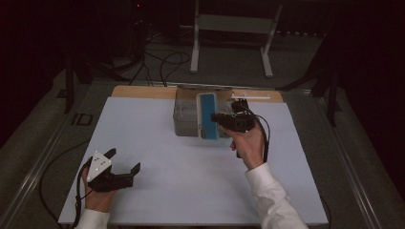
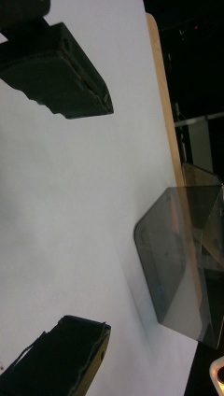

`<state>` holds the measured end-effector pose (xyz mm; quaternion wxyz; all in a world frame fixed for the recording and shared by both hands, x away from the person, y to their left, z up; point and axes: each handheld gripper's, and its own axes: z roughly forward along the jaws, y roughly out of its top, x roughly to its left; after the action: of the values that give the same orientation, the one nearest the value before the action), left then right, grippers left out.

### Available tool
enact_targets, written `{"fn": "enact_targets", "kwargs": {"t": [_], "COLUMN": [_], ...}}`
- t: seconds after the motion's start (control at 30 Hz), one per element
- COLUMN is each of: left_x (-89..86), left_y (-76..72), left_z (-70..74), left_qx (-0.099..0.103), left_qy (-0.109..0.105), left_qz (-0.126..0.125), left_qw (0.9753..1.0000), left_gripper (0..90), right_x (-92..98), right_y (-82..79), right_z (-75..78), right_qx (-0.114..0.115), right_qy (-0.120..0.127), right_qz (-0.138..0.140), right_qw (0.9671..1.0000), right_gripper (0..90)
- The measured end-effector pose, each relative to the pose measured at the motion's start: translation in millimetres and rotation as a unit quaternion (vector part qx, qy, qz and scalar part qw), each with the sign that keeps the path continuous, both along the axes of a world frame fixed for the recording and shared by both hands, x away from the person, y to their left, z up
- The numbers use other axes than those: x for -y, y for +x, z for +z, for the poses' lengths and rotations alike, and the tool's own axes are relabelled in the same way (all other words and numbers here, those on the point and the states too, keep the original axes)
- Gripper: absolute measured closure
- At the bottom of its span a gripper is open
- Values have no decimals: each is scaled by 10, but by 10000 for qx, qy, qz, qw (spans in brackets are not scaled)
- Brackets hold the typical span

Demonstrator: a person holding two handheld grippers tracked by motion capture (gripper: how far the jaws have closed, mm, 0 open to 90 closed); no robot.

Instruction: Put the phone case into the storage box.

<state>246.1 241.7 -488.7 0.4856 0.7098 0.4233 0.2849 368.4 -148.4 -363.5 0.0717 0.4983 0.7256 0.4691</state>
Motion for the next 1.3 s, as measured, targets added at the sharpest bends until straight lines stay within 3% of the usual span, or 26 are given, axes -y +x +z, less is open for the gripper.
{"fn": "enact_targets", "kwargs": {"t": [1.3], "left_x": [25], "left_y": [-10], "left_z": [0], "left_qx": [4], "left_qy": [22], "left_qz": [-39], "left_qw": [10000], "left_gripper": [3], "right_x": [-49], "right_y": [317], "right_z": [115], "right_qx": [-169], "right_qy": [-404], "right_qz": [-15], "right_qw": [9990], "right_gripper": [819]}}
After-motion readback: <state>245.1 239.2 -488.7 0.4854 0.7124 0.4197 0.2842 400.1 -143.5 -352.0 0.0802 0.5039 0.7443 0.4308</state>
